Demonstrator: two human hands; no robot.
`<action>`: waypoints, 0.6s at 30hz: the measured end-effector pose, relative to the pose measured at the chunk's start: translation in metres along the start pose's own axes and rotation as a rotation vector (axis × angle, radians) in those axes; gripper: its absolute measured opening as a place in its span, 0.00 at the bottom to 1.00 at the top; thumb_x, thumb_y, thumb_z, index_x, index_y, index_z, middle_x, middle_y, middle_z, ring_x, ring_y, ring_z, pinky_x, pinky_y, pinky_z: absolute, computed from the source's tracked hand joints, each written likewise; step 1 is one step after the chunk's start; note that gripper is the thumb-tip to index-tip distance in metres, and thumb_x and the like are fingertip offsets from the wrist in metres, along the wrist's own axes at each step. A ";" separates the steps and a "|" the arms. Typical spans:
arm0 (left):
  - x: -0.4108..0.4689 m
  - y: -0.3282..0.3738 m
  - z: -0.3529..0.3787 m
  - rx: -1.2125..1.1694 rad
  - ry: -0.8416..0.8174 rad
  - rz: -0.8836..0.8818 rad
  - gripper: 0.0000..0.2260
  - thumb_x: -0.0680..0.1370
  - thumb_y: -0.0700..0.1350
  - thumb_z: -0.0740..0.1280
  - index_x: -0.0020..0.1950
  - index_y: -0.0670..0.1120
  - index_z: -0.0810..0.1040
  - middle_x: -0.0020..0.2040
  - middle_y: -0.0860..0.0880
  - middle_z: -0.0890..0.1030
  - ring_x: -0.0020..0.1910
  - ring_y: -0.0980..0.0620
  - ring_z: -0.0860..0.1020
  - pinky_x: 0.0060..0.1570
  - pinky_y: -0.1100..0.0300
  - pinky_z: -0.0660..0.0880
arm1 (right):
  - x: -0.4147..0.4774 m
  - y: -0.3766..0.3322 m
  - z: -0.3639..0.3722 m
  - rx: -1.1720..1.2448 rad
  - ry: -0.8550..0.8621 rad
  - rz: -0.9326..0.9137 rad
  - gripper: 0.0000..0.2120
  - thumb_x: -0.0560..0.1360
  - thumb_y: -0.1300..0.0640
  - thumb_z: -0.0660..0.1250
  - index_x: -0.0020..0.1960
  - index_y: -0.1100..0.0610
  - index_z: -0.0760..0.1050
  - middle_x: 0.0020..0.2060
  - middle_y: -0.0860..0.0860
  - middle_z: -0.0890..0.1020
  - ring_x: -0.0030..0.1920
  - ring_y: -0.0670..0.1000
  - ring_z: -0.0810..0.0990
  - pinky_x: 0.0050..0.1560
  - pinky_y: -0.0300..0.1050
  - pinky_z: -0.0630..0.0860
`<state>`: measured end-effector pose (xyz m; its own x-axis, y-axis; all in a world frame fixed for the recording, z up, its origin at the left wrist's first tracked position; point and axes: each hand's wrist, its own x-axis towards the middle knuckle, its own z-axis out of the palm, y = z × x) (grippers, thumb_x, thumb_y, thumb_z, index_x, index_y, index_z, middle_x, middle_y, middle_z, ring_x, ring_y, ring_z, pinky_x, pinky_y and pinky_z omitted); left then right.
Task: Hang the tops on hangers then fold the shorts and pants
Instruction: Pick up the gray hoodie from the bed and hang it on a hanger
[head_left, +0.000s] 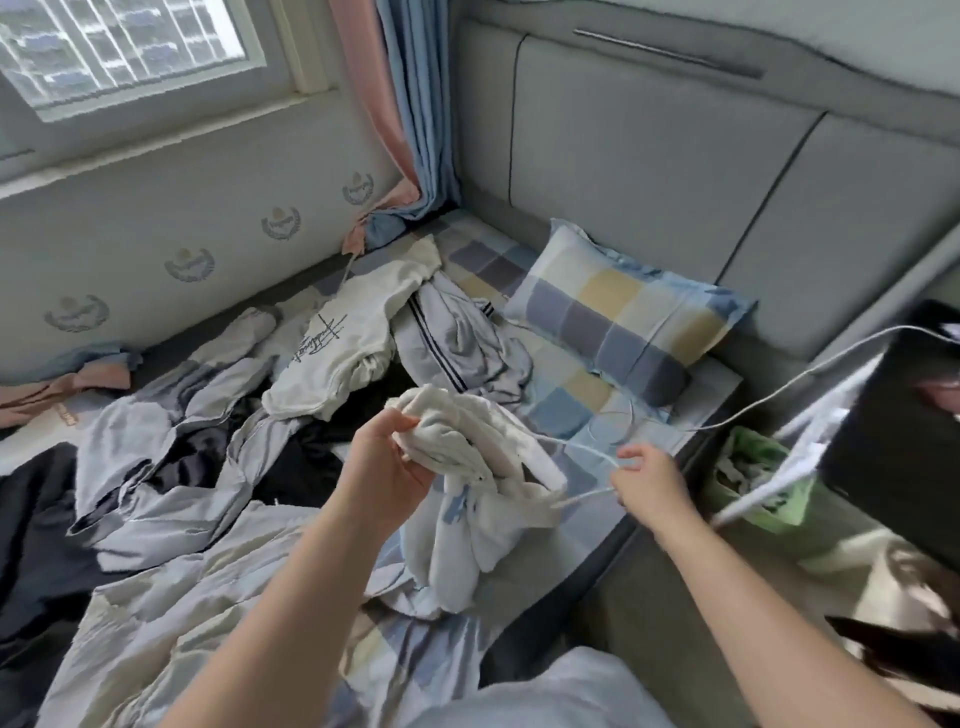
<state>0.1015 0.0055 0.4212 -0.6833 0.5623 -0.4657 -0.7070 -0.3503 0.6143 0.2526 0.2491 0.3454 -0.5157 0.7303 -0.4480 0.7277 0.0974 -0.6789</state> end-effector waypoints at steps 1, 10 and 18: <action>-0.002 -0.006 0.005 0.027 -0.019 -0.031 0.20 0.69 0.37 0.60 0.60 0.38 0.75 0.47 0.40 0.80 0.43 0.45 0.79 0.53 0.53 0.74 | -0.009 0.021 -0.006 0.015 0.039 0.064 0.09 0.75 0.63 0.67 0.55 0.57 0.77 0.47 0.57 0.82 0.46 0.60 0.82 0.45 0.50 0.79; -0.036 -0.087 0.103 0.201 -0.304 -0.269 0.12 0.72 0.36 0.60 0.52 0.38 0.78 0.43 0.41 0.80 0.40 0.47 0.82 0.44 0.56 0.81 | -0.126 0.142 -0.057 0.198 0.157 0.444 0.21 0.77 0.45 0.70 0.59 0.60 0.72 0.44 0.57 0.82 0.33 0.54 0.79 0.35 0.45 0.75; -0.121 -0.206 0.179 0.338 -0.638 -0.577 0.15 0.70 0.38 0.59 0.49 0.35 0.82 0.43 0.38 0.83 0.40 0.44 0.84 0.38 0.55 0.81 | -0.230 0.202 -0.112 1.130 0.011 0.619 0.48 0.65 0.19 0.57 0.60 0.60 0.78 0.48 0.58 0.85 0.33 0.54 0.79 0.28 0.39 0.73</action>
<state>0.3630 0.1439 0.4652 0.0590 0.9231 -0.3801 -0.7471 0.2934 0.5965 0.5687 0.1766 0.3769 -0.2239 0.4538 -0.8625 0.0556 -0.8776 -0.4762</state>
